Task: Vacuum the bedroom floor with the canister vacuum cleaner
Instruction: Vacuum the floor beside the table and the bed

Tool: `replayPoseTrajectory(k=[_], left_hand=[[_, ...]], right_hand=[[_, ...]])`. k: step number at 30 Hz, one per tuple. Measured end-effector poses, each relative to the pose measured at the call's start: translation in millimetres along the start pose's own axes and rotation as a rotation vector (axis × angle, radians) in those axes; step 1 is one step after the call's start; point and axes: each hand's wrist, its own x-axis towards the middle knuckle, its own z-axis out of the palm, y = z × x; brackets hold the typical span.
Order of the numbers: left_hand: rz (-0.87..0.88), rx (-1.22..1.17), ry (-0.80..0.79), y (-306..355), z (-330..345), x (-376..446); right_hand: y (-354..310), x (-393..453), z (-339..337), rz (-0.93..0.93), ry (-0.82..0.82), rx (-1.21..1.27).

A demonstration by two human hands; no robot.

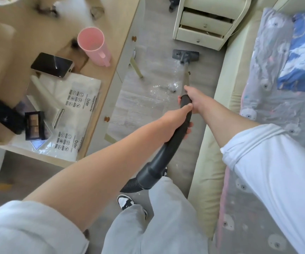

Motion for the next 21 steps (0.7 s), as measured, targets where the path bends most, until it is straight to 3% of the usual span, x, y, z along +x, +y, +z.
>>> replayPoseTrajectory(k=[5,21], left_hand=[[-0.058,-0.035,-0.002,-28,-22,-21],[-0.272,-0.106,-0.125,-211,-110,-202]], right_hand=[[31,-4,27,0.059,-0.03,-0.039],[251,-152,104,0.171,-0.132,-0.025]])
